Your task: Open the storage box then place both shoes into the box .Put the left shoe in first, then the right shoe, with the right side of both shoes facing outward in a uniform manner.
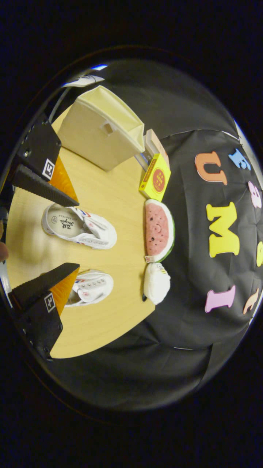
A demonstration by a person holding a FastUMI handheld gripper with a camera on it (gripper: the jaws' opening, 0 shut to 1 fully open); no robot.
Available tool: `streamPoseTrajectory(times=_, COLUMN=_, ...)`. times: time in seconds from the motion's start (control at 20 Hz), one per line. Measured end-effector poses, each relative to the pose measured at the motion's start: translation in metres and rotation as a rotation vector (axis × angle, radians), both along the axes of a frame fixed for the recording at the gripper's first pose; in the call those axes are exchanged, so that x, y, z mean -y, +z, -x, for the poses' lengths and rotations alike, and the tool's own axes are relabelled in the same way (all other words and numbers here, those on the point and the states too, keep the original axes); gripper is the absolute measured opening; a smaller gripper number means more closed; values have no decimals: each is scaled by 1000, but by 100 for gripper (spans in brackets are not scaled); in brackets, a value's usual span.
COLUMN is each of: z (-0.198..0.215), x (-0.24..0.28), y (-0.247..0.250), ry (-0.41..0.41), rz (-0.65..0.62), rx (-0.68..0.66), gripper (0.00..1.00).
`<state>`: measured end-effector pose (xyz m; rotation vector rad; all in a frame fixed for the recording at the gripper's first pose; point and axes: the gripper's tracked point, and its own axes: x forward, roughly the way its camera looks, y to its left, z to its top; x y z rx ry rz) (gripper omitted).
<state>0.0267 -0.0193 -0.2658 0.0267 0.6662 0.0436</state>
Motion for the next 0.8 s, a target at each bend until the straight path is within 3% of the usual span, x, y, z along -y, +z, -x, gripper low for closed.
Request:
streamPoseTrajectory(times=0.35, z=-45, x=4, y=-54, ry=-8, rz=-60, rx=-69, gripper=95)
streamPoseTrajectory(times=0.45, z=-54, x=5, y=-66, ry=-16, rz=-73, rx=-97, gripper=83)
streamPoseTrajectory(times=0.8, z=-52, x=-3, y=-86, ry=-35, rz=-179, rx=-222, gripper=15)
